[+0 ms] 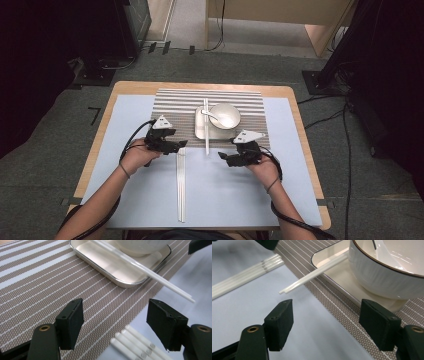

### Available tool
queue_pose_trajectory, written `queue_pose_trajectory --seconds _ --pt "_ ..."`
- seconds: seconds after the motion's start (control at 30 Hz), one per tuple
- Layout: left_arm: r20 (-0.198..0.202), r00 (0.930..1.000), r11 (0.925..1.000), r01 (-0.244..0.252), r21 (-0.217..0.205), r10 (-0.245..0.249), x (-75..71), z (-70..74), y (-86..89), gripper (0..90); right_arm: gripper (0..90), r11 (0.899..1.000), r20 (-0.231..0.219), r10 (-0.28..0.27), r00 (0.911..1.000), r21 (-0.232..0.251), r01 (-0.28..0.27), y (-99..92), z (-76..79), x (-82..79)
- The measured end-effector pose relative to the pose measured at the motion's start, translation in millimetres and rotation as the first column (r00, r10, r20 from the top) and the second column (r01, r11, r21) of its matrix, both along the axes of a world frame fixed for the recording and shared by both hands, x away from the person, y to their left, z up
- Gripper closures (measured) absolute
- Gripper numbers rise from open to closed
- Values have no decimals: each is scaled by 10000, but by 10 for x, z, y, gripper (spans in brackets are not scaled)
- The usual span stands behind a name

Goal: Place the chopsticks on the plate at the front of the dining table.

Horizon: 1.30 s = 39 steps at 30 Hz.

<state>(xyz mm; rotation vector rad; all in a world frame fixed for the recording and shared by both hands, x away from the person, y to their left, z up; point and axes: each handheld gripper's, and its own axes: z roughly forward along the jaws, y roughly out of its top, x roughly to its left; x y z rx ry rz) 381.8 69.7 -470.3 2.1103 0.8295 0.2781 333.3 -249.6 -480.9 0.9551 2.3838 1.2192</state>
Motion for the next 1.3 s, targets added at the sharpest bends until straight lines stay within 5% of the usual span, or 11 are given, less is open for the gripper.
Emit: queue_pose_trajectory --seconds 0.47,0.87,1.3 --pt "281 9994 9998 -181 13 181 -164 -79 326 273 254 9984 87 10 10000 -564 -5 -256 -124 -90" --pt "141 9985 9986 -528 -49 528 -208 -188 531 265 248 9975 89 51 9999 -708 -44 -310 -171 -87" --pt "58 9978 9968 -664 441 662 -216 -268 591 247 196 9962 -526 -95 9986 -871 49 -297 -214 -48"
